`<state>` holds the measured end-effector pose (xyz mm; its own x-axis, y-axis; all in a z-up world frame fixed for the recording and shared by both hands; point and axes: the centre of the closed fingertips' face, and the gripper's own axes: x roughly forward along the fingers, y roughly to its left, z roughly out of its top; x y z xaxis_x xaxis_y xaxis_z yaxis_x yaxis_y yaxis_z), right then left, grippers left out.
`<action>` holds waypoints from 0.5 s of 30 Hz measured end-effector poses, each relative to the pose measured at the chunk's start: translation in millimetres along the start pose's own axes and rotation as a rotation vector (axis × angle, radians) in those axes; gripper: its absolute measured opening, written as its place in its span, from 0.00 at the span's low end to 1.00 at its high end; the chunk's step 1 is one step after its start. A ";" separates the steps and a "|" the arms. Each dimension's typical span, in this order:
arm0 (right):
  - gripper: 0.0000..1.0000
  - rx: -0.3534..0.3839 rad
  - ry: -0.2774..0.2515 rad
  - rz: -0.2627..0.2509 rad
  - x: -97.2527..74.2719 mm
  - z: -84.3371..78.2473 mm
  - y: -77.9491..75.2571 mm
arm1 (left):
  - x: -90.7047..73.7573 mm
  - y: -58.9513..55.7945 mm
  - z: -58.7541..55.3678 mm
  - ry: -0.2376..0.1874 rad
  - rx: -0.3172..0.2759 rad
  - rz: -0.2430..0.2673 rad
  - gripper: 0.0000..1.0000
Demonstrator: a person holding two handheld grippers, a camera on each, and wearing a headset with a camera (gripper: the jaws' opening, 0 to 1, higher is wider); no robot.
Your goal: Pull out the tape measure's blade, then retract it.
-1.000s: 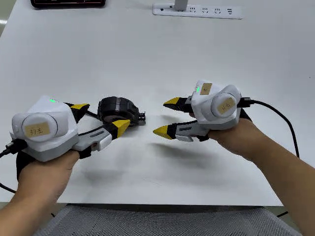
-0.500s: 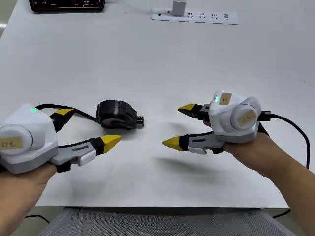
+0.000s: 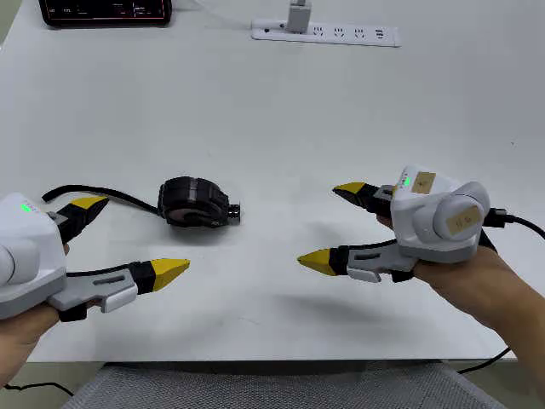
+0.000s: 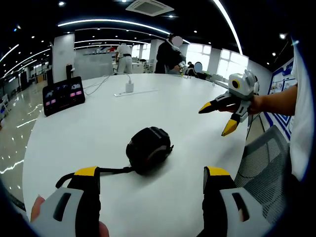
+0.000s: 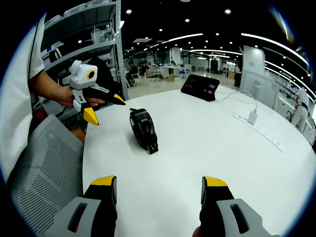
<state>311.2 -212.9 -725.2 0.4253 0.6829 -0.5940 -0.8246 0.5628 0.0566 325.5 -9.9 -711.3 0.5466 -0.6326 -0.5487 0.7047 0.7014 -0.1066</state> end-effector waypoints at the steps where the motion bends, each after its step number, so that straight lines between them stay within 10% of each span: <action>1: 0.67 -0.004 0.006 -0.007 -2.6 -1.7 -0.5 | -1.4 0.4 -1.8 0.006 0.005 -0.001 0.83; 15: 0.77 0.013 -0.017 -0.055 -36.0 -6.1 -2.7 | -20.6 1.3 -5.9 0.013 0.017 -0.015 0.88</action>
<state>295.9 -241.8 -708.9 0.4760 0.6589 -0.5824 -0.7950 0.6056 0.0354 312.4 6.0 -705.1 0.5301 -0.6383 -0.5582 0.7205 0.6861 -0.1004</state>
